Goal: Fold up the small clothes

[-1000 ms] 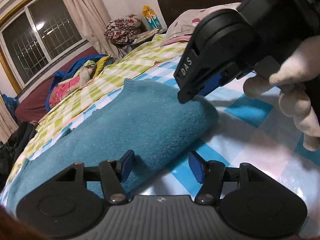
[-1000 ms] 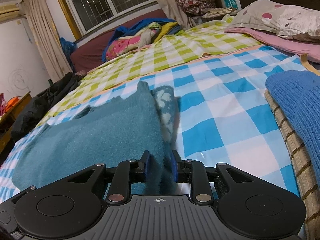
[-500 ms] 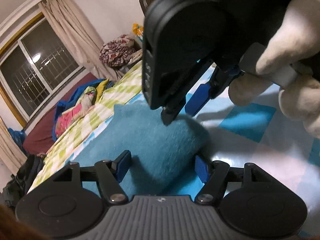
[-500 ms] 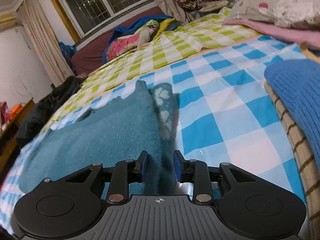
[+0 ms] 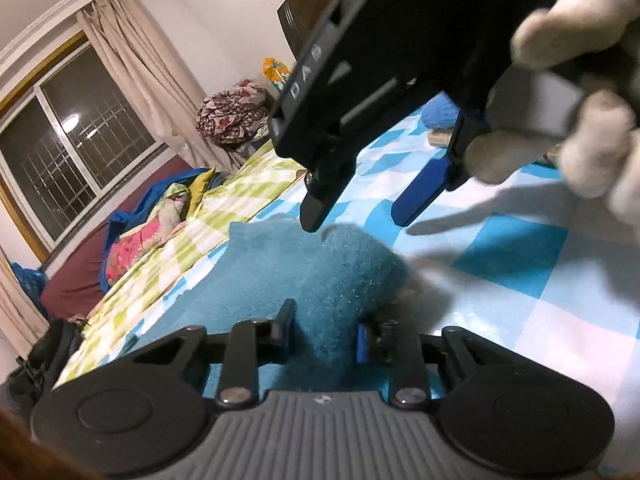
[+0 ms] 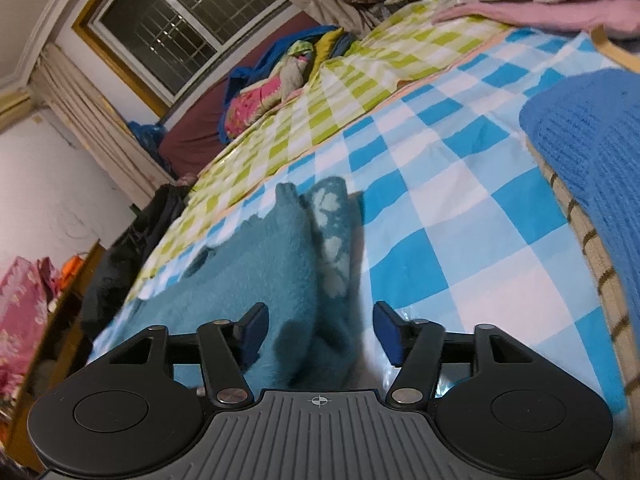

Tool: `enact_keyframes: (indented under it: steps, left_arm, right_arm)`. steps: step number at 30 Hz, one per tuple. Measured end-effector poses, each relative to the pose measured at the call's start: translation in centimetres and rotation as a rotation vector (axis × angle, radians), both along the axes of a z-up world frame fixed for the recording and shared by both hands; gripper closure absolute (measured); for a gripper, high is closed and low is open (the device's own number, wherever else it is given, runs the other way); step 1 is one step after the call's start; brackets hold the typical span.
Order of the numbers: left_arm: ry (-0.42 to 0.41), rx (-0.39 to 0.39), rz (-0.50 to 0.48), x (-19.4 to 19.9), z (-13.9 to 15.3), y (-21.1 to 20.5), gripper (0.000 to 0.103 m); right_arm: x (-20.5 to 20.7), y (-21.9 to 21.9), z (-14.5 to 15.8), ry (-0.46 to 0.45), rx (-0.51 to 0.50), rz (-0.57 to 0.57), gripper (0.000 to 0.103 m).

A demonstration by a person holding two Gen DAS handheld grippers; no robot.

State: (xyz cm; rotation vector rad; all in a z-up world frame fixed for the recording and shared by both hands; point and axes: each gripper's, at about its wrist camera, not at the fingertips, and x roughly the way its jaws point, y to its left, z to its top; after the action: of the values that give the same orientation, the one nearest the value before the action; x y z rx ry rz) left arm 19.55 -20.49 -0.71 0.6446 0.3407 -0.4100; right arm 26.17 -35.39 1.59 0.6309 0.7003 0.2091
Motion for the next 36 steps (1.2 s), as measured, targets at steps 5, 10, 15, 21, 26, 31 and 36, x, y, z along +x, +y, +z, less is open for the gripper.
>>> enact_keyframes:
  steps: [5,10,15,21,26,31,36]
  left_arm:
    - [0.003,-0.031,-0.016,-0.1,0.3,0.3,0.073]
    - [0.021,-0.095,-0.027,0.2,1.0,1.6,0.075]
    - [0.032,-0.142,-0.037,0.4,1.2,2.3,0.076]
    - [0.036,-0.172,-0.051,0.4,1.6,2.9,0.078]
    - [0.044,-0.183,-0.048,0.1,1.7,2.8,0.078]
    - [0.042,-0.222,-0.051,-0.9,2.7,3.4,0.079]
    - [0.067,-0.342,-0.037,-1.9,4.9,4.8,0.079]
  right_arm:
    - [3.2,0.3,-1.3,0.057,0.058,-0.002,0.034]
    - [6.2,1.5,-1.9,0.078,0.032,0.025,0.032]
    - [8.1,1.6,-2.4,0.071,0.047,0.043,0.030]
    - [10.4,2.5,-2.6,0.068,0.061,0.085,0.029]
    - [10.1,2.0,-2.9,0.092,0.104,0.063,0.068]
    - [8.1,0.8,-2.0,0.075,0.208,0.037,0.079]
    - [6.3,0.5,0.0,0.053,0.261,0.010,0.080]
